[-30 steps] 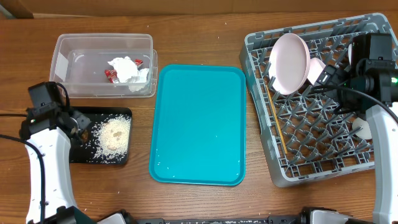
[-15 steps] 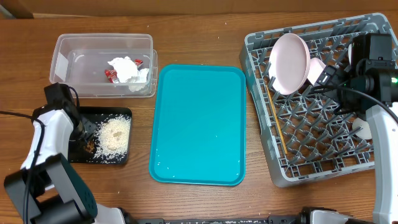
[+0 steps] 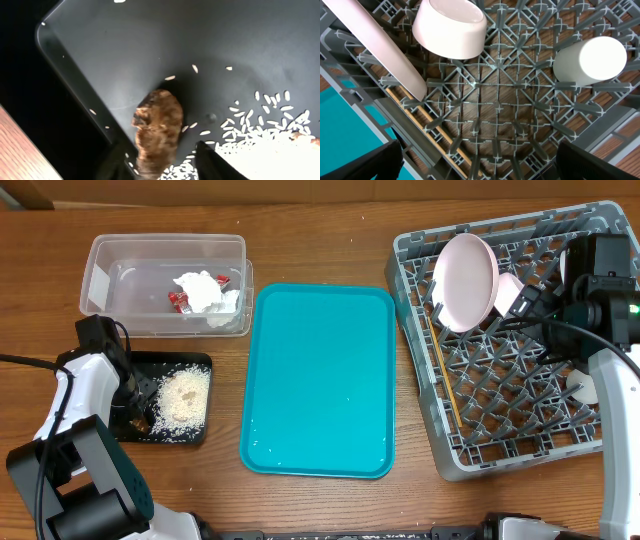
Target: Sort waste into correct bins and load items into the dishwasher
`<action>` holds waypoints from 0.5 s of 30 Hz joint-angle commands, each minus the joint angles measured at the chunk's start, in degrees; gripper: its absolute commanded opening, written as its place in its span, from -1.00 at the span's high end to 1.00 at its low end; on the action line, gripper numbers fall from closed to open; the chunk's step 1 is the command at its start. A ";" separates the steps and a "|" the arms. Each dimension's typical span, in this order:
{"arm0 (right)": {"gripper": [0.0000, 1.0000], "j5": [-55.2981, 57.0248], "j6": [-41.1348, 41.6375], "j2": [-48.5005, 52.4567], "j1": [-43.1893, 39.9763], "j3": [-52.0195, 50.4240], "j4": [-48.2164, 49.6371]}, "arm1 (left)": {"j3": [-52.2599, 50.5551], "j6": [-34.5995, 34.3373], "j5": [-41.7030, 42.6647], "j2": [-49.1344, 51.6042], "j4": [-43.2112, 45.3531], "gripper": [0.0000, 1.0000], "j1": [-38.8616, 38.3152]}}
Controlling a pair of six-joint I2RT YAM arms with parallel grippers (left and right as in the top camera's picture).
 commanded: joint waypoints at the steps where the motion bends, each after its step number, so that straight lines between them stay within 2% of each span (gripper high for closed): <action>1: -1.00 -0.07 0.07 0.07 -0.13 0.13 0.11 | 1.33 0.35 -0.42 0.28 -1.11 -0.08 0.22; 6: -1.00 -3.87 -0.96 0.07 -0.11 0.13 1.73 | 6.88 2.69 5.29 -0.17 -4.17 -0.18 -0.28; 8: -1.00 -13.57 -7.67 0.07 0.02 0.13 4.28 | 10.25 4.68 9.81 -0.92 -4.79 -0.23 -1.20; 9: -1.00 -21.05 -12.33 0.09 0.24 0.13 5.90 | 12.28 6.62 13.05 -1.46 -4.79 -0.25 -2.27; 11: -1.00 -29.64 -16.26 0.26 0.83 0.13 8.15 | 14.86 9.99 17.16 -2.25 -4.55 -0.27 -4.52; 13: -1.00 -34.18 -18.49 0.96 2.25 0.13 10.43 | 17.31 14.97 21.09 -2.64 -4.37 -0.34 -7.93; 15: -1.00 -34.12 -18.80 1.88 3.78 0.13 11.43 | 18.95 19.96 23.93 -2.64 -4.74 -0.45 -11.41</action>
